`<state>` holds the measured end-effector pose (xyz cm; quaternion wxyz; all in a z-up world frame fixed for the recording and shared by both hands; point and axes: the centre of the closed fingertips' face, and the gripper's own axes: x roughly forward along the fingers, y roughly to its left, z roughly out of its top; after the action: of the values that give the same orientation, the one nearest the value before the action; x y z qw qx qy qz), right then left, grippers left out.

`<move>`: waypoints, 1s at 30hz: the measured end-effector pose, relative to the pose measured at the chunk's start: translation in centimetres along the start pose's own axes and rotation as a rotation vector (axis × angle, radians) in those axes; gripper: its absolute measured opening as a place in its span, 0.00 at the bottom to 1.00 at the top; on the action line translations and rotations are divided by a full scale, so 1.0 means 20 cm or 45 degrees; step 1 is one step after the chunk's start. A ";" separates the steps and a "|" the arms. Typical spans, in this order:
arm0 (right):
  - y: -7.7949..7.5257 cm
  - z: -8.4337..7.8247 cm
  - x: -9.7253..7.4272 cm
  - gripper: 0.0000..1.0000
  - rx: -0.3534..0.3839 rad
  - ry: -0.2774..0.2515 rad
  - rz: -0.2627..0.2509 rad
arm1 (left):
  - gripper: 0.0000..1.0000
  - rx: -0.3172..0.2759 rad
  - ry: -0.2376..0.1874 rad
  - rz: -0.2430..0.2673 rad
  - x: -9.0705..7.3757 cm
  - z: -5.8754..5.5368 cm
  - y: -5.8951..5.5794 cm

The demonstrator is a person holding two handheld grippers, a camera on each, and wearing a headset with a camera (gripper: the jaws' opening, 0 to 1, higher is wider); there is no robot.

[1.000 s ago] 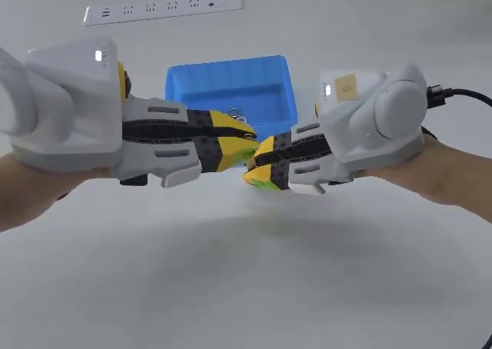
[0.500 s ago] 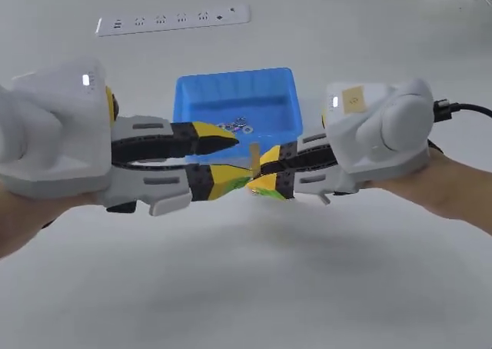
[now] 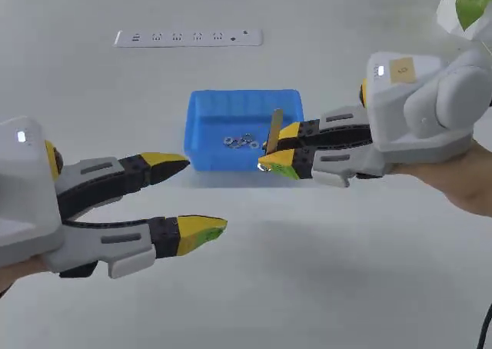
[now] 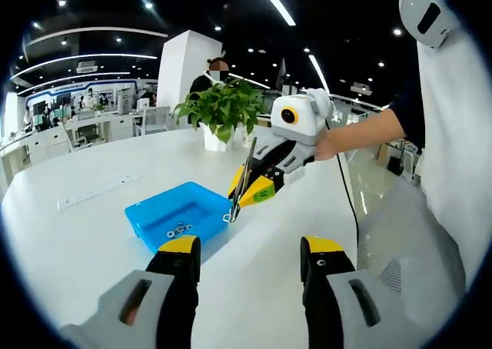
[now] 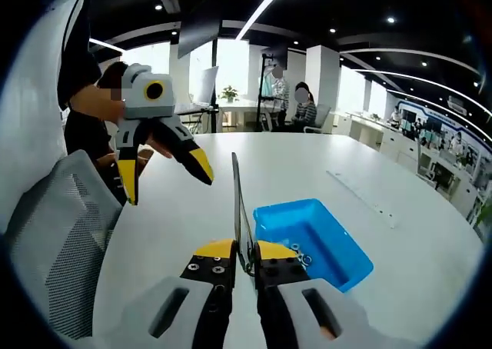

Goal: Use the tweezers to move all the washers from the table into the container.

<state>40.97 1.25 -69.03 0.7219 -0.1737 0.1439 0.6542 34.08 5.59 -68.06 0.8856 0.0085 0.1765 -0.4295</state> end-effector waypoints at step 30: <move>-0.40 -0.18 0.30 0.10 0.033 0.141 -0.030 | 0.99 -0.120 -0.024 0.186 -0.14 -0.12 0.05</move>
<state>49.70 4.38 -74.27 0.7227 -0.2021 0.1900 0.6331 32.45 8.77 -69.57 0.9157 -0.0242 0.1870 -0.3549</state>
